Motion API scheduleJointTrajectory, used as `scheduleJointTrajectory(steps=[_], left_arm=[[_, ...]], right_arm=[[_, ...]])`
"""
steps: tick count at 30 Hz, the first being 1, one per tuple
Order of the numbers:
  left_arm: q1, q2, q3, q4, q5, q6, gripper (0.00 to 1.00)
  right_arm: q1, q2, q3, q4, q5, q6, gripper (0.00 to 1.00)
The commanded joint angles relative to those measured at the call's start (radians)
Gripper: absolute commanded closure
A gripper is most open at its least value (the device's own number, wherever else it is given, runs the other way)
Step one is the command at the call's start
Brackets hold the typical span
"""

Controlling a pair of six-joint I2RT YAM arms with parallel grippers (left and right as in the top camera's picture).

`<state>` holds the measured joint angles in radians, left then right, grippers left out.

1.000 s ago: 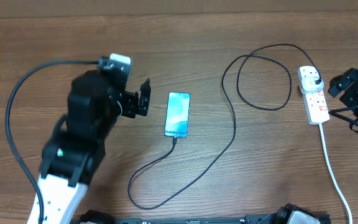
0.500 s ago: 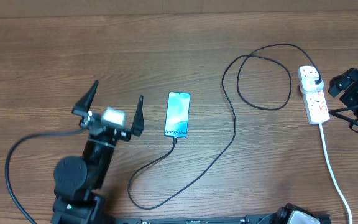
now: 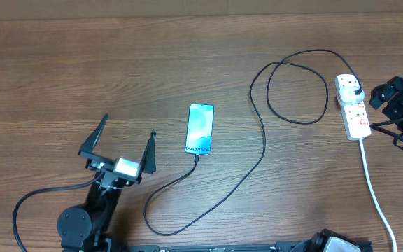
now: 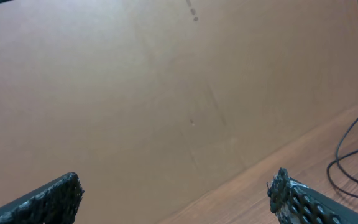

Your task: Plug charger to phone and switch on socket

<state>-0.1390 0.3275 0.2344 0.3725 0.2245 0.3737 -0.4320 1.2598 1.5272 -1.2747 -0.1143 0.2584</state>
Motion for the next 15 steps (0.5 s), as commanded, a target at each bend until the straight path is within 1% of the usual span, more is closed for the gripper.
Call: scheduleJointTrajectory(steps=[1,2,5,12,15], left_arm=[[0.034,-0.048,-0.039,0.002,0.038,-0.034,0.01],[0.043,-0.068,-0.059,0.003,0.035,-0.07,0.01],[0.056,-0.103,-0.098,0.003,0.027,-0.122,0.0],[0.089,-0.189,-0.227,0.003,0.0,-0.217,0.0],[0.101,-0.222,-0.23,-0.087,-0.018,-0.26,0.0]], right_arm=[[-0.004,0.0,0.011,0.005,0.013,0.003,0.0],[-0.004,-0.001,0.011,0.005,0.013,0.003,0.0],[-0.004,-0.001,0.011,0.005,0.013,0.003,0.0],[-0.004,-0.001,0.011,0.005,0.013,0.003,0.0],[-0.004,-0.001,0.011,0.005,0.013,0.003,0.0]])
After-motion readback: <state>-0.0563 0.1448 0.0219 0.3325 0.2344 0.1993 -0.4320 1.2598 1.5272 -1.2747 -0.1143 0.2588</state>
